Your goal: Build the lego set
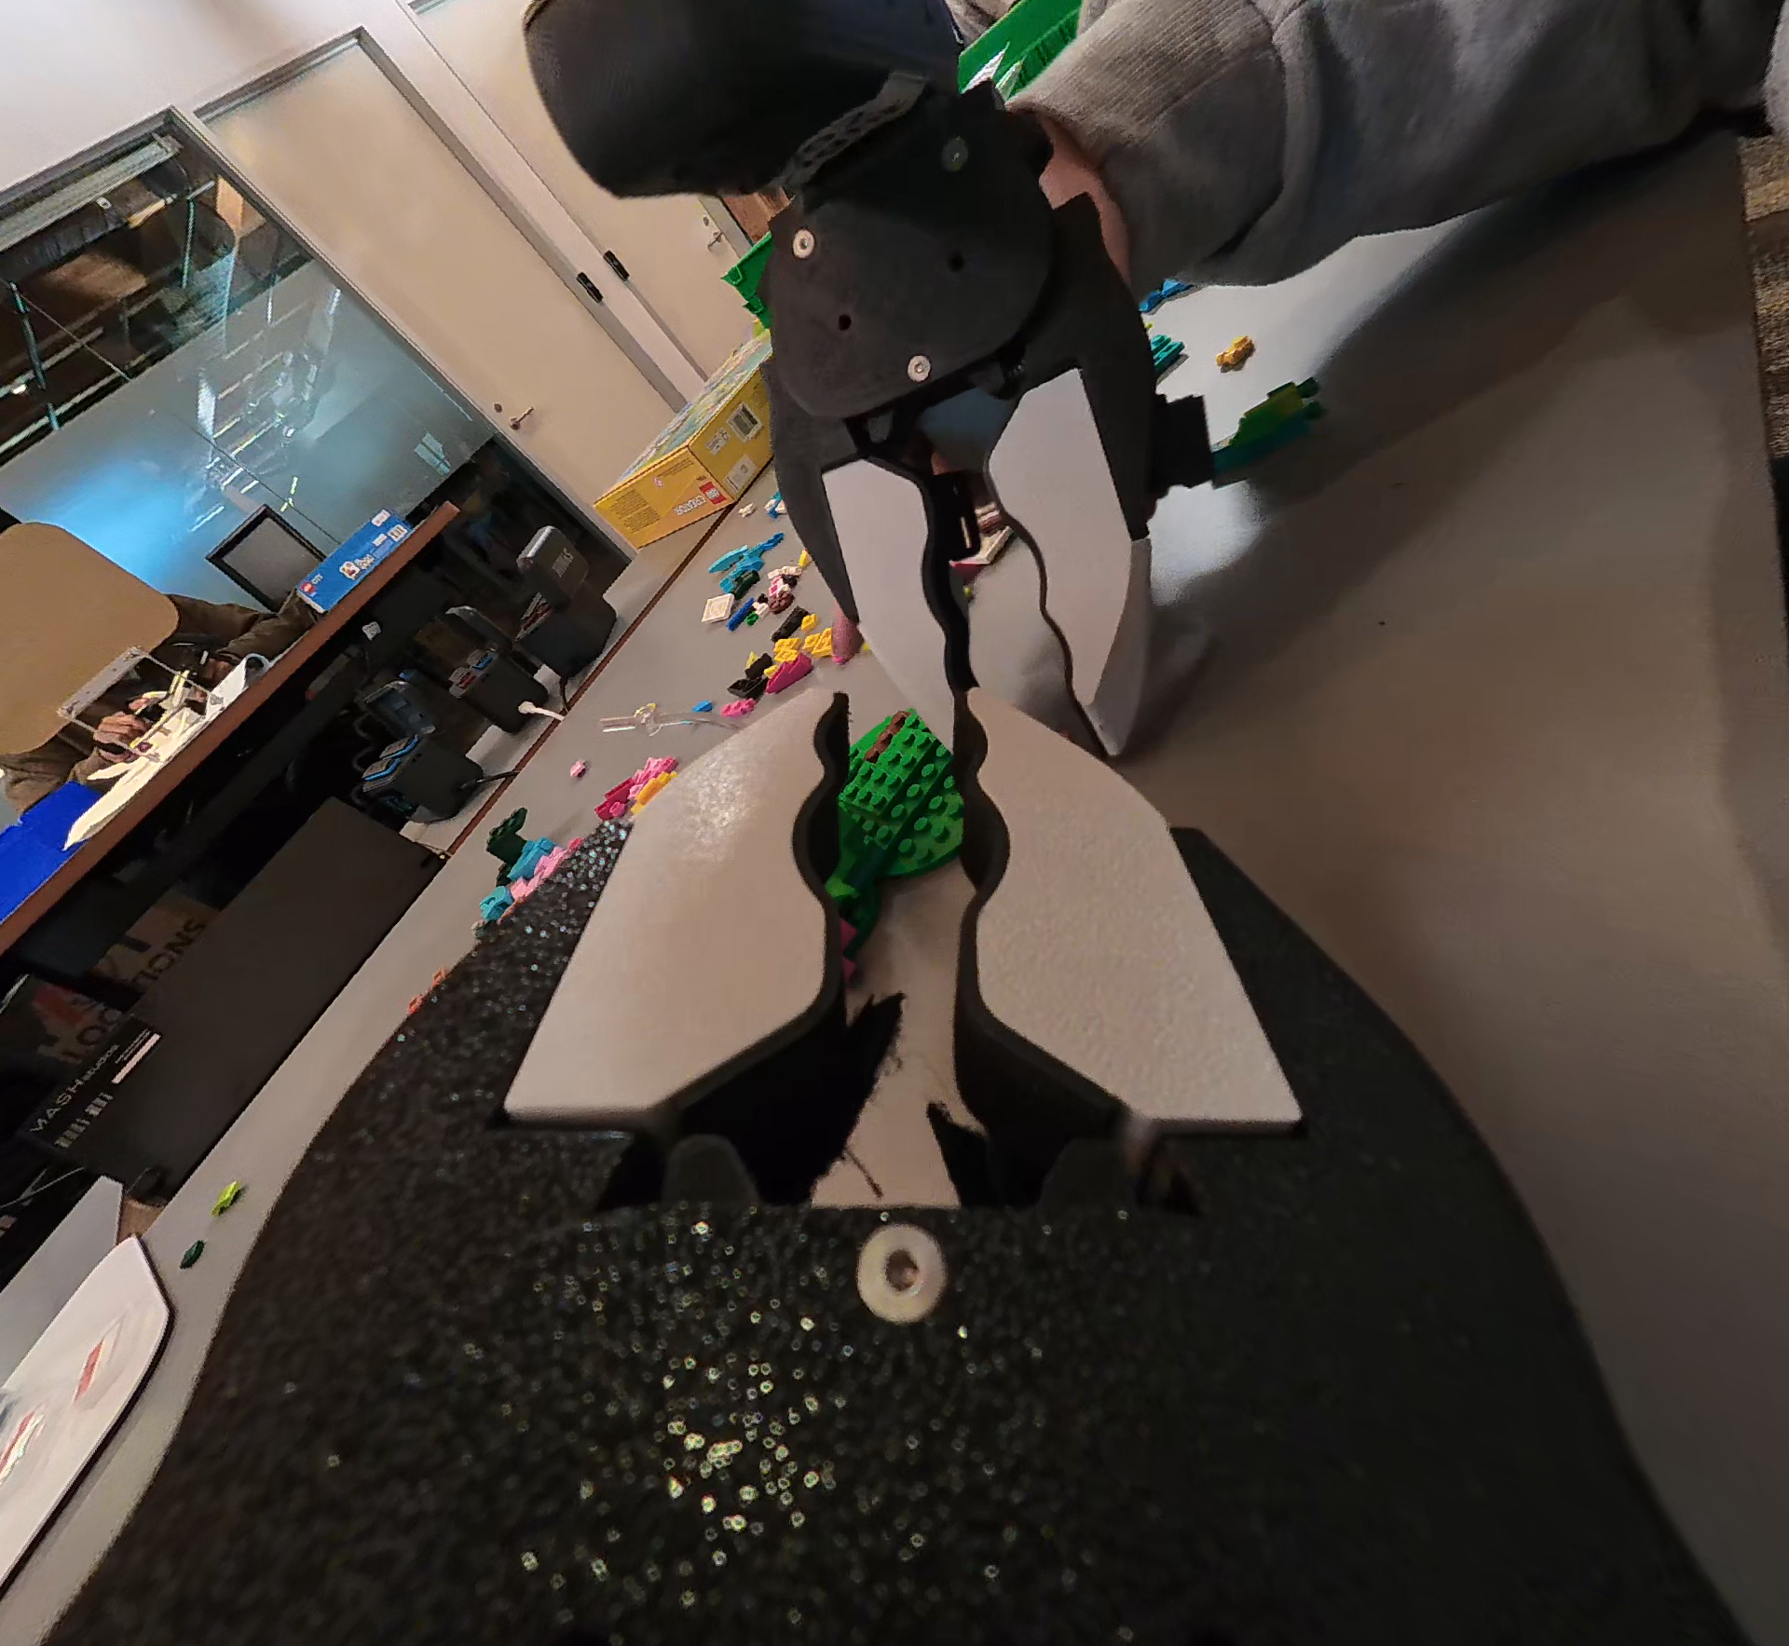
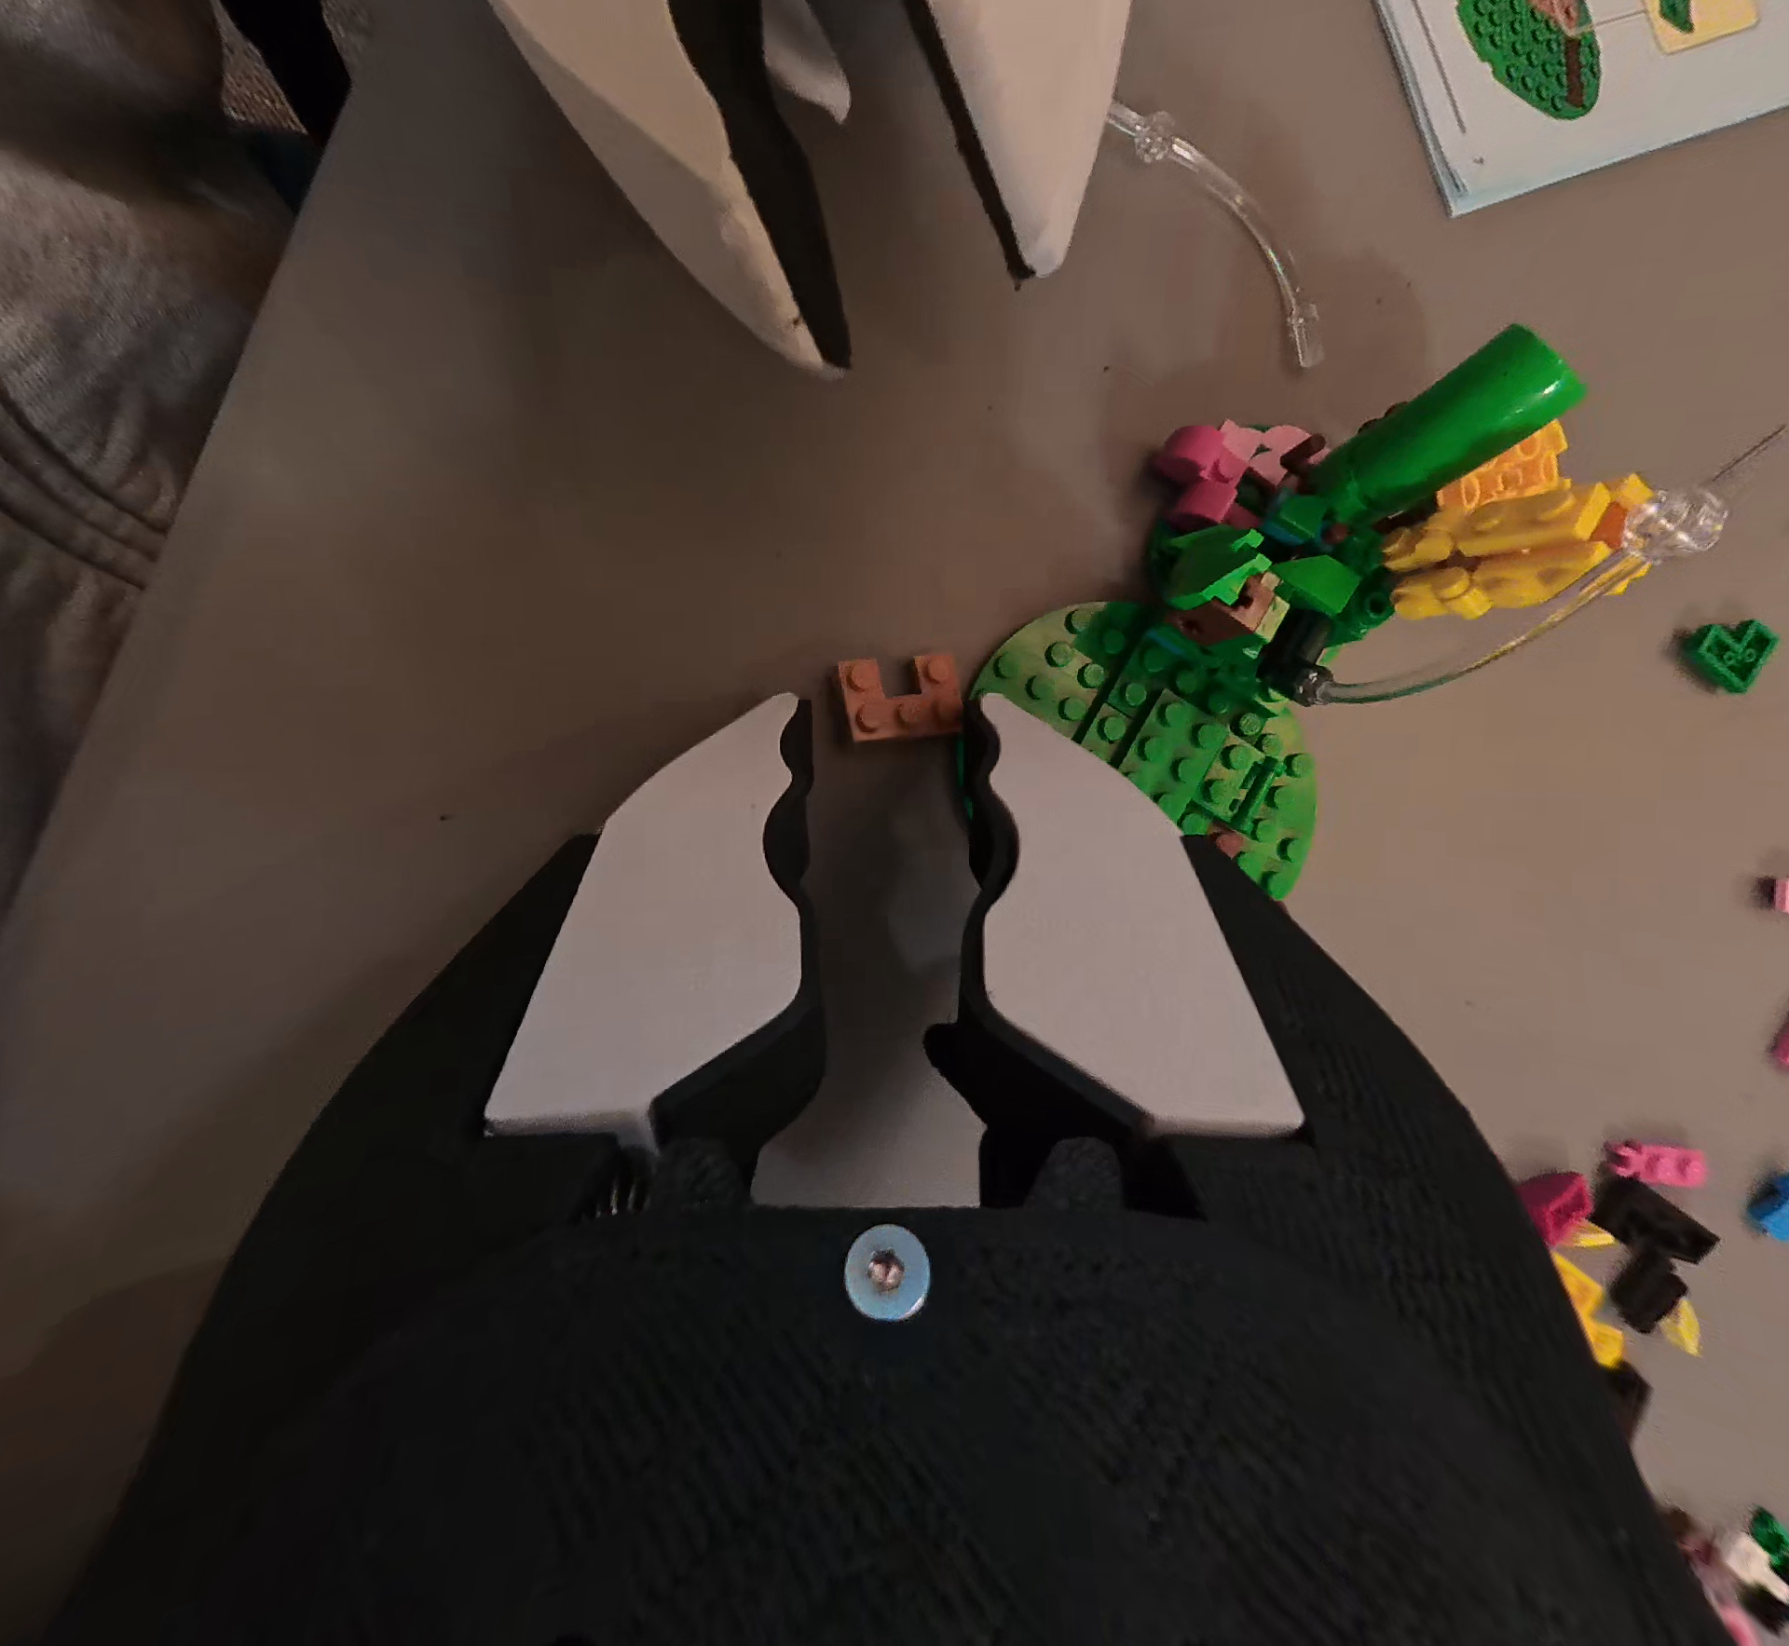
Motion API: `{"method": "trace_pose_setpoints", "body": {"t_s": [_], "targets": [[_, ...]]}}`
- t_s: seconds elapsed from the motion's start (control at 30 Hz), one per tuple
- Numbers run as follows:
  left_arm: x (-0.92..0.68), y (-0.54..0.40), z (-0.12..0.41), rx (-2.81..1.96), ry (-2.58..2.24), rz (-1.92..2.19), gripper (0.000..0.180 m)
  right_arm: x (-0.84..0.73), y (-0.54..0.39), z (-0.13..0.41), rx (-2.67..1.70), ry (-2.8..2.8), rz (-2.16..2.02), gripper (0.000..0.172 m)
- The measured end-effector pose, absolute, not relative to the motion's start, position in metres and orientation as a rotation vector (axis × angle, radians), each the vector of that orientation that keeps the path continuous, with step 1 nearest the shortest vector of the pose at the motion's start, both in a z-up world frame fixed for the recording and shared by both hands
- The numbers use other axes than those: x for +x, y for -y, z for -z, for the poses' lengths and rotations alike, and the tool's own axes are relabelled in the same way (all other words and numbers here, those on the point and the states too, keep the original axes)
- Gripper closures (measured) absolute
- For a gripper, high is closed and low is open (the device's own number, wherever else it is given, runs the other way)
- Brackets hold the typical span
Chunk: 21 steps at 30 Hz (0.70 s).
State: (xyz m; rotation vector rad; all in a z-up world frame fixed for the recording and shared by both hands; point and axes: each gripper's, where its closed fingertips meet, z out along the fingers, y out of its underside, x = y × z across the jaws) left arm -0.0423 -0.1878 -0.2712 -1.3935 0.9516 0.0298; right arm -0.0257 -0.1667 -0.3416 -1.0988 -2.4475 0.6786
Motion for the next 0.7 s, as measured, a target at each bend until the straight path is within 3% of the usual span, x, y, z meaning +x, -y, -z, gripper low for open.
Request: {"method": "trace_pose_setpoints", "body": {"t_s": [0.7], "targets": [[-0.039,0.190,0.272,-1.397,-0.958,-0.024,0.160,-0.021,0.179,0.341,-1.174,2.450,-0.819,0.141]]}}
